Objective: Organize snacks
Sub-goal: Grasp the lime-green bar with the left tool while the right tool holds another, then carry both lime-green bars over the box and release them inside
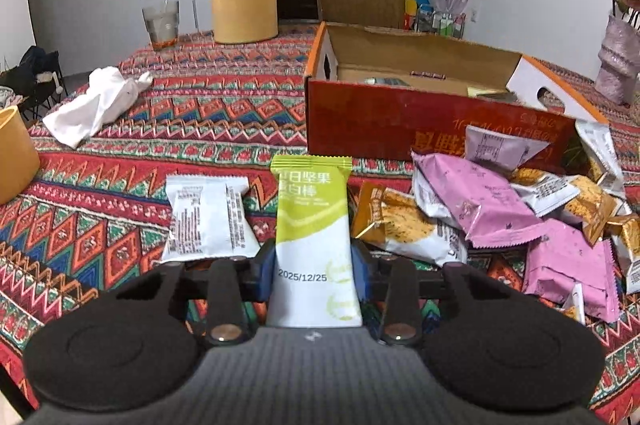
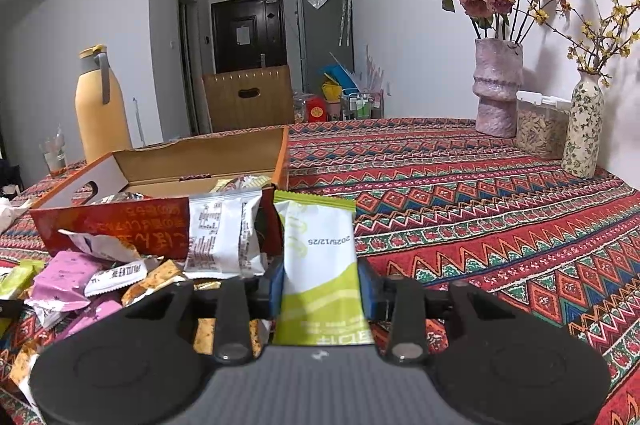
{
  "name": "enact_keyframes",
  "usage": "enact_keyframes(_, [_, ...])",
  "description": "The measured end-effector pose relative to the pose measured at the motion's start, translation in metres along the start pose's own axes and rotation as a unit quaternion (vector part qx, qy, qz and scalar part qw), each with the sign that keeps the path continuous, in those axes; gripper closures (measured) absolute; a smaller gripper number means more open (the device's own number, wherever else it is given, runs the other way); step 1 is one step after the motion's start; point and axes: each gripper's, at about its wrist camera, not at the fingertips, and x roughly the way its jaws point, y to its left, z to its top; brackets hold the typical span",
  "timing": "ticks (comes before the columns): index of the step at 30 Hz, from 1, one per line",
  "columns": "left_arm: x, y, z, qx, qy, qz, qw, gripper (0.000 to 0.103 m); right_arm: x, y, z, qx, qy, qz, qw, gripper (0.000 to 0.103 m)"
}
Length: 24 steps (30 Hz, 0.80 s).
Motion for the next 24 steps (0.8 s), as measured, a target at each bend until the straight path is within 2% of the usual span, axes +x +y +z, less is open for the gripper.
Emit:
enact_keyframes(12, [-0.029,0.0,0.015,0.001,-0.052,-0.009,0.9986,0.065,-0.012,0.003,0.006,-0.005,-0.015,0.001,1.0,0.067])
enact_keyframes(24, [-0.04,-0.02,0.043,0.01,-0.093,-0.03,0.9951,0.065,-0.007,0.027,0.029,-0.013,-0.04,0.029,0.999,0.067])
